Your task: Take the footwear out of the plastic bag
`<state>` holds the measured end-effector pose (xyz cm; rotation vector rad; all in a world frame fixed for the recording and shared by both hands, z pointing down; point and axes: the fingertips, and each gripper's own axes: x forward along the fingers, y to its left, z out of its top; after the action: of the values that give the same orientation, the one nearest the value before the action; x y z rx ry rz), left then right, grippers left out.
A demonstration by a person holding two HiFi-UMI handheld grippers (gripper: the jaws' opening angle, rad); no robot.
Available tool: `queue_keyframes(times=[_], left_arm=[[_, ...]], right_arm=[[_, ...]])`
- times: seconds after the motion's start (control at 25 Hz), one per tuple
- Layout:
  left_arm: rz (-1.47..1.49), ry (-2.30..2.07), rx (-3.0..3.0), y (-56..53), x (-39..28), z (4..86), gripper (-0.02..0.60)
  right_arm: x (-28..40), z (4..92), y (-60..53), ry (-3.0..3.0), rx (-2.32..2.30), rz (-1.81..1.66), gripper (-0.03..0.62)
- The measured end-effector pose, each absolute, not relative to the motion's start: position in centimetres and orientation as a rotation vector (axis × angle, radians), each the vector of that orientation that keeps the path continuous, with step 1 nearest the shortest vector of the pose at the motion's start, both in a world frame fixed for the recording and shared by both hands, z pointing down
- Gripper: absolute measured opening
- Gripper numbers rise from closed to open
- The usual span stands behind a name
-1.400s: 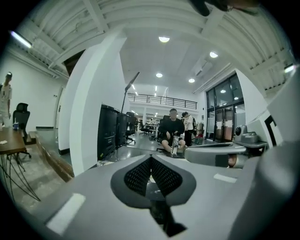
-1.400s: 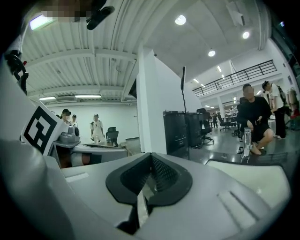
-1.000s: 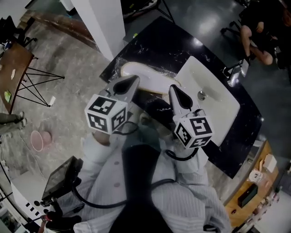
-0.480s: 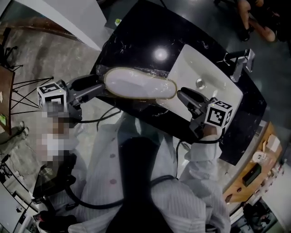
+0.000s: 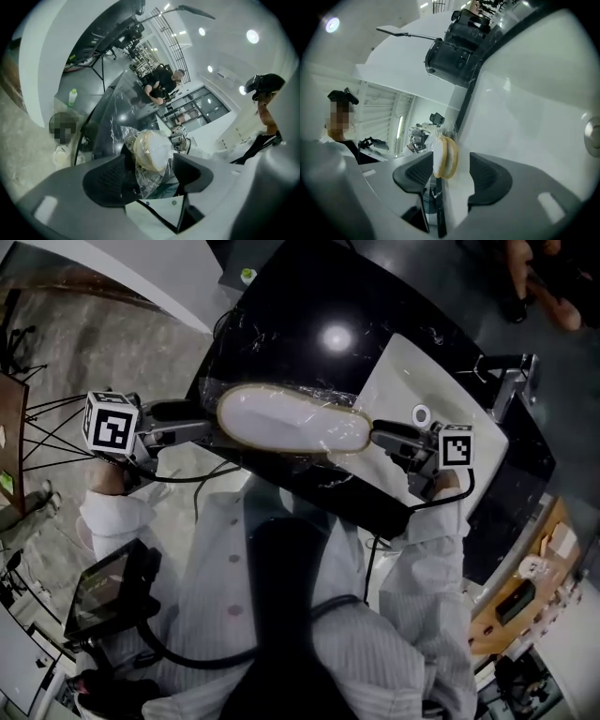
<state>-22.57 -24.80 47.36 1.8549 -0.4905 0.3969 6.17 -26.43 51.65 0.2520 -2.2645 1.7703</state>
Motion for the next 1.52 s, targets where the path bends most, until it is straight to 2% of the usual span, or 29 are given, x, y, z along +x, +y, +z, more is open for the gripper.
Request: queue_keyframes(times=[0.24,0.36,0.44,0.48,0.52,0.68,1.12,1.52], left_arm=[[0.430,-0.409,1.817,-24.3,-19.6,48.8,0.296],[0.434,-0.404,1.814,-24.4,-18.7,49.0,0.277],[0.443,-0.425,1.809,-24.5,-18.8,49.4,0.228],[0.446,-0.435,1.807,-24.6,-18.8,49.6,0.187],[0.450,-0.442,1.806,-24.6,-18.9,49.8,0.117],[0.457,-0.458,1.828,-24.8,-18.7,49.4,0.075],[0.335,-0.516,2.036,-26.0,-18.3,41.6,0.058],[0.288,-0.571,2.119,-26.5,-18.0,38.2,0.052]], right_arm=[[3.9,51.6,-25.2,-2.239,0.055,1.867,0.234],[3.2,51.5,-25.0,-2.248,0.033,1.866,0.145],[3.0,51.2,-25.0,-2.260,0.018,1.861,0.121],[3.0,50.8,-25.0,-2.271,0.007,1.862,0.112],[3.0,50.4,-25.0,-2.286,-0.004,1.858,0.103],[3.0,48.3,-24.9,-2.369,-0.038,1.786,0.084],[3.6,38.5,-24.8,-2.662,0.103,1.204,0.087],[4.6,36.4,-24.7,-2.721,0.294,1.072,0.104]])
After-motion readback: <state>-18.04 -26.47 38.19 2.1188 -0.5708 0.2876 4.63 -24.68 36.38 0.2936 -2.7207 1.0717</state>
